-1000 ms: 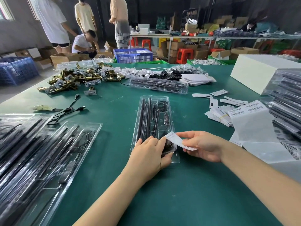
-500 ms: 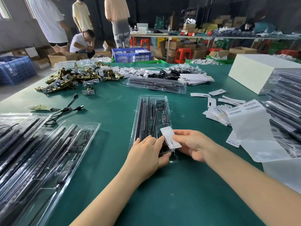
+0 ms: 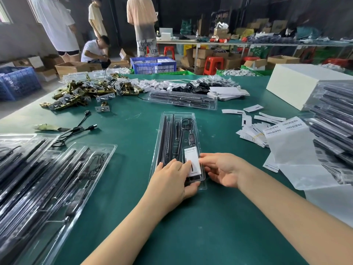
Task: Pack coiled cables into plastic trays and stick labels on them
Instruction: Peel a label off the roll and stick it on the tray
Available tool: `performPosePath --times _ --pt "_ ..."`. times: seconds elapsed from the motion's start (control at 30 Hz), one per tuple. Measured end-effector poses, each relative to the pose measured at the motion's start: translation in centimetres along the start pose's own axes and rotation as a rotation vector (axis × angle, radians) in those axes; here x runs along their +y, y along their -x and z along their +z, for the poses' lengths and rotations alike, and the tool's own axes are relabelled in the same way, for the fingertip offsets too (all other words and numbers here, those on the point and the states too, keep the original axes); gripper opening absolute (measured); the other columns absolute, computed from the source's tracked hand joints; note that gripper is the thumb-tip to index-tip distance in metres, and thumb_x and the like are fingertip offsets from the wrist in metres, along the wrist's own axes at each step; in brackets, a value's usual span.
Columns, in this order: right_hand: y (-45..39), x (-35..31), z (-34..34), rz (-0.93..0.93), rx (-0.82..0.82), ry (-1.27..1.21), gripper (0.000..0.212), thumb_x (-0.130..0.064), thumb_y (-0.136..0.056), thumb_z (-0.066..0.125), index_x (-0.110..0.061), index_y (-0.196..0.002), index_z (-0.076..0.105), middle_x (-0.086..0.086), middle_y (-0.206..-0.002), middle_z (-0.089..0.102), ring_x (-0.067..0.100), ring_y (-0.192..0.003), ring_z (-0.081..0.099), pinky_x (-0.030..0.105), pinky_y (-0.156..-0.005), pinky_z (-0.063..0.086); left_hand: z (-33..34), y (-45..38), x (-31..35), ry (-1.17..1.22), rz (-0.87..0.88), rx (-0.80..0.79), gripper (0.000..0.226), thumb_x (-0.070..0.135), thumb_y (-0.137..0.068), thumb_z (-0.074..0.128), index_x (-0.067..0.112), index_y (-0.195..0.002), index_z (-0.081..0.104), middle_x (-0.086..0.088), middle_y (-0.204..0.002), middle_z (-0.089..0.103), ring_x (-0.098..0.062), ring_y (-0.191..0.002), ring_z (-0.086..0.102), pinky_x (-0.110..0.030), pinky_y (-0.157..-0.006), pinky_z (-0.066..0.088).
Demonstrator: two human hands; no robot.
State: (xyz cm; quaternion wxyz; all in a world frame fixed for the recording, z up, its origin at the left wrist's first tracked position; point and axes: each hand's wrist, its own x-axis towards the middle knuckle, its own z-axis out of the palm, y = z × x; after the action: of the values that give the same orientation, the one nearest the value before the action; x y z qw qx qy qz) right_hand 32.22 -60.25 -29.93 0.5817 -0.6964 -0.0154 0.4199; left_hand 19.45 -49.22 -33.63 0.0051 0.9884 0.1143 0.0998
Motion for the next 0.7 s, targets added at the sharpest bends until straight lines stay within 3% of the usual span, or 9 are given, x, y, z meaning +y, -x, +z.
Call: performPosePath --times 0.13,0.2,0.27,0.33,0.4,0.47,0.57,0.7 --pt "0.1 0.5 0.3 -0.074 0.026 -0.033 0.022 -0.003 -0.087 0.067 -0.017 -0.104 0.067 0.001 -0.080 0.065 0.008 -0.064 0.055 0.015 -0.048 0.045 -0.1 0.2 0.0 0.038 -0.005 0.005 0.071 0.068 -0.078 0.020 0.027 -0.129 0.045 0.011 -0.114 0.051 -0.011 -0.110 0.045 -0.033 -0.101 0.033" --pt "0.2 1.1 0.4 -0.211 0.080 -0.035 0.025 0.001 -0.083 0.070 -0.011 -0.104 0.066 0.005 -0.089 0.068 0.012 -0.069 0.064 0.018 -0.056 0.052 -0.1 0.3 0.0 0.059 -0.004 0.021 0.072 0.070 -0.078 0.021 0.027 -0.131 0.045 0.011 -0.114 0.051 -0.010 -0.111 0.045 -0.031 -0.101 0.031" --pt "0.2 2.0 0.2 -0.377 0.192 0.097 0.027 -0.004 -0.079 0.076 -0.013 -0.102 0.068 0.004 -0.100 0.069 0.016 -0.078 0.068 0.023 -0.063 0.057 -0.1 0.5 -0.1 0.063 0.000 0.026 0.074 0.070 -0.079 0.023 0.027 -0.135 0.044 0.010 -0.117 0.050 -0.010 -0.115 0.044 -0.030 -0.103 0.029" --pt "0.3 2.7 -0.5 -0.482 0.281 0.324 0.032 -0.016 -0.078 0.080 -0.016 -0.108 0.069 0.000 -0.098 0.069 0.014 -0.073 0.068 0.020 -0.056 0.054 0.0 0.5 -0.2 0.060 0.000 0.015 0.074 0.071 -0.081 0.029 0.027 -0.141 0.040 0.010 -0.120 0.047 -0.011 -0.120 0.040 -0.030 -0.105 0.026" --pt "0.2 3.1 -0.8 -0.459 0.278 0.479 0.040 -0.026 -0.082 0.076 -0.012 -0.119 0.066 -0.001 -0.087 0.069 0.011 -0.061 0.067 0.018 -0.050 0.049 0.0 0.4 -0.4 0.049 0.010 -0.012 0.081 0.075 -0.080 0.033 0.027 -0.146 0.033 0.009 -0.124 0.044 -0.012 -0.123 0.037 -0.031 -0.108 0.023" --pt "-0.1 3.0 -0.8 -0.390 0.232 0.527 0.033 -0.026 -0.086 0.071 -0.008 -0.114 0.067 0.000 -0.083 0.071 0.011 -0.056 0.067 0.021 -0.050 0.049 0.0 0.3 -0.4 0.045 0.015 -0.047 0.089 0.081 -0.076 0.036 0.028 -0.148 0.028 0.008 -0.127 0.041 -0.012 -0.126 0.034 -0.033 -0.111 0.022" --pt "-0.3 2.2 -0.7 -0.264 0.129 0.395 0.020 -0.018 -0.089 0.069 -0.002 -0.102 0.069 0.006 -0.076 0.070 0.010 -0.052 0.064 0.021 -0.050 0.051 0.1 0.2 -0.4 -0.002 0.019 -0.059 0.085 0.076 -0.082 0.038 0.028 -0.150 0.023 0.007 -0.132 0.040 -0.014 -0.133 0.028 -0.037 -0.114 0.020" --pt "-0.5 1.9 -0.4 -0.216 0.095 0.299 0.020 -0.021 -0.091 0.067 -0.004 -0.100 0.064 0.013 -0.087 0.069 0.013 -0.054 0.061 0.020 -0.048 0.050 0.3 0.0 -0.1 -0.064 0.014 -0.095 0.082 0.071 -0.087 0.036 0.025 -0.152 0.018 0.003 -0.143 0.038 -0.017 -0.144 0.018 -0.045 -0.116 0.019"
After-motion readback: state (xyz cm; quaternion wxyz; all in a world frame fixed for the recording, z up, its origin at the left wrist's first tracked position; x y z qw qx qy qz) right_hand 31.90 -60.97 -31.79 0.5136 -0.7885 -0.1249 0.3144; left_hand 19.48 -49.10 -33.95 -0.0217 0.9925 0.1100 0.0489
